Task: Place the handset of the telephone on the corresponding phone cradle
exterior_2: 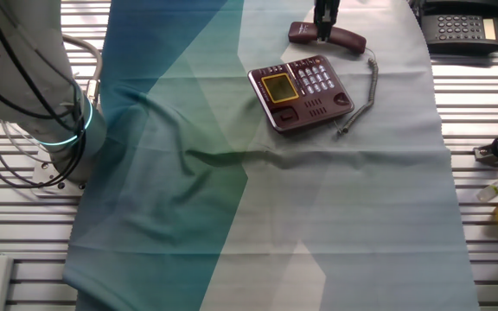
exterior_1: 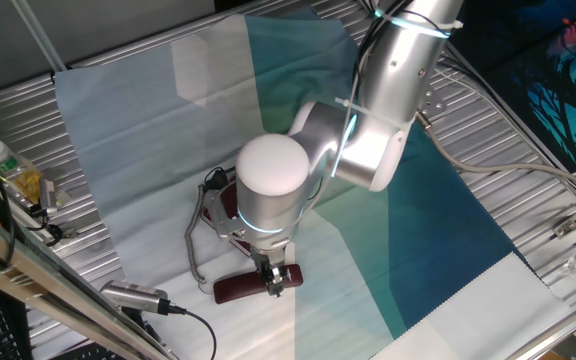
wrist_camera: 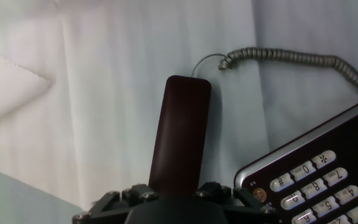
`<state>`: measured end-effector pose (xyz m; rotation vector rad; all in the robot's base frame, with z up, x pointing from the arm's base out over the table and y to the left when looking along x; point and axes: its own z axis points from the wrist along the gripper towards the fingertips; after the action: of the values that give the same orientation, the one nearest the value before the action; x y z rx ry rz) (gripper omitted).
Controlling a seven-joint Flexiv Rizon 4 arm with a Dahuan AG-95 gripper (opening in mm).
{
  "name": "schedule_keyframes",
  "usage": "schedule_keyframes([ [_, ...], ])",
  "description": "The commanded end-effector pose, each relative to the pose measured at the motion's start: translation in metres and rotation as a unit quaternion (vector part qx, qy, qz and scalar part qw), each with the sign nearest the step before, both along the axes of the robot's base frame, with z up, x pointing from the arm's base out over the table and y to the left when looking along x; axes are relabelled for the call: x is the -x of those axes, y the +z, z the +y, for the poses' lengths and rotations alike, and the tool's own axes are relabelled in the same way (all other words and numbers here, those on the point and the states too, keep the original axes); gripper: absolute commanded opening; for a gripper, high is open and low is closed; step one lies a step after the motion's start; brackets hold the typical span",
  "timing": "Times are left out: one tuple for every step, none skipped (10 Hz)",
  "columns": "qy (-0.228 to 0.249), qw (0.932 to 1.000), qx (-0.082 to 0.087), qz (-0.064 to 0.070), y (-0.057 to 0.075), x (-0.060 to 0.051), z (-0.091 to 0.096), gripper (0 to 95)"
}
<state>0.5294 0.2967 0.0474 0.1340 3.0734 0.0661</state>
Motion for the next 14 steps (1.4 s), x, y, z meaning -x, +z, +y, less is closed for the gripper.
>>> schedule_keyframes([
  [0.000, 1.0000, -0.001, 0.001, -0.003, -0.001, 0.002, 76.0],
  [-0.001, 1.0000, 0.001, -0.001, -0.005, -0.001, 0.003, 76.0],
  [-0.004, 1.0000, 0.003, -0.005, -0.007, 0.000, 0.004, 57.0],
  [-0.008, 0.9999, 0.004, -0.006, -0.008, 0.001, 0.005, 57.0],
  [-0.011, 0.9999, 0.003, -0.006, -0.008, 0.001, 0.005, 57.0],
  [-0.012, 0.9999, 0.003, -0.006, -0.008, 0.001, 0.005, 57.0],
  [-0.013, 0.9999, 0.003, -0.006, -0.008, 0.001, 0.005, 57.0],
  [-0.013, 0.9999, 0.004, -0.006, -0.009, 0.001, 0.005, 57.0],
  [-0.014, 0.9999, 0.003, -0.007, -0.010, 0.002, 0.006, 57.0],
  [-0.015, 0.9998, 0.005, -0.010, -0.012, 0.002, 0.006, 57.0],
  [-0.014, 0.9998, 0.005, -0.010, -0.013, 0.003, 0.006, 57.0],
  [-0.014, 0.9998, 0.005, -0.009, -0.013, 0.003, 0.006, 57.0],
  [-0.015, 0.9998, 0.006, -0.009, -0.013, 0.003, 0.006, 57.0],
  [-0.015, 0.9998, 0.009, -0.009, -0.013, 0.003, 0.006, 38.0],
])
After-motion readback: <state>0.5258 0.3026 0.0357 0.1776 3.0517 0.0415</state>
